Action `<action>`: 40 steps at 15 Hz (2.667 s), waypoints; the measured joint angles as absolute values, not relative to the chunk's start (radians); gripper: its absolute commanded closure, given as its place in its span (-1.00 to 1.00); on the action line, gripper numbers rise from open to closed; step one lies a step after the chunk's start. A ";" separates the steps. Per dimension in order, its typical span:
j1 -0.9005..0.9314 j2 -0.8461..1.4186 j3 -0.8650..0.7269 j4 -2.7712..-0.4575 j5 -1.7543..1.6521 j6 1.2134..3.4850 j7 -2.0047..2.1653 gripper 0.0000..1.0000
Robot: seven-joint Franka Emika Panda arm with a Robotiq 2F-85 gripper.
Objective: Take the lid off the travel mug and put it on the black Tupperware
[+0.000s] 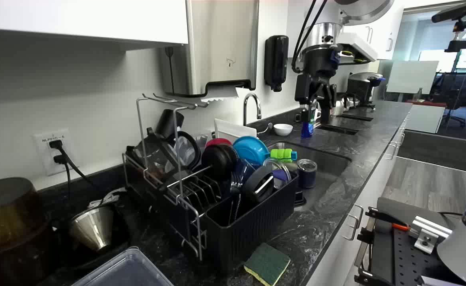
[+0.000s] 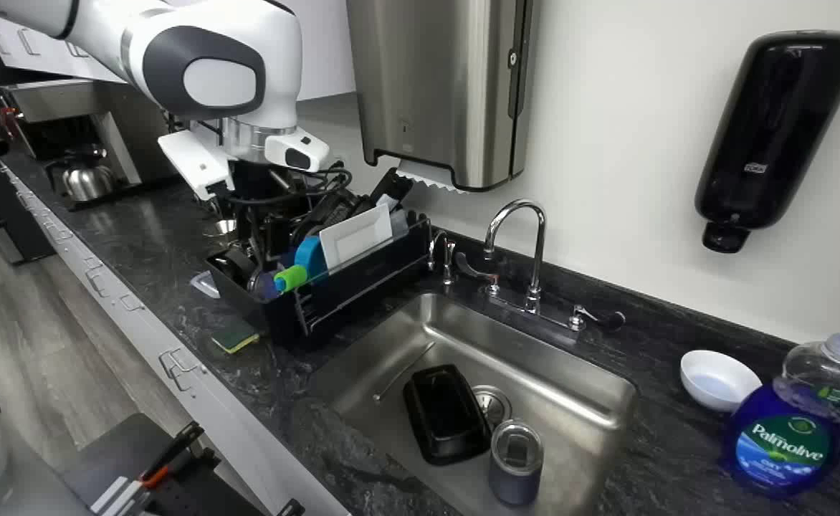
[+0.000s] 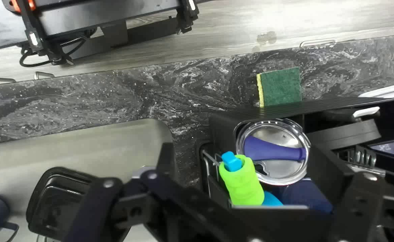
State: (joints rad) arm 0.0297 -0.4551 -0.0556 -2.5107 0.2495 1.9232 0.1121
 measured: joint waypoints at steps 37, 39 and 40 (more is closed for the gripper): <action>-0.187 -0.067 -0.269 -2.273 0.162 2.132 -0.083 -1.00; -0.186 -0.068 -0.266 -2.270 0.162 2.132 -0.083 -1.00; -0.186 -0.069 -0.266 -2.270 0.162 2.132 -0.083 -1.00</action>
State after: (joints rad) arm -0.1858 -0.0688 -0.2660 -2.2701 0.1618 2.1318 -0.0828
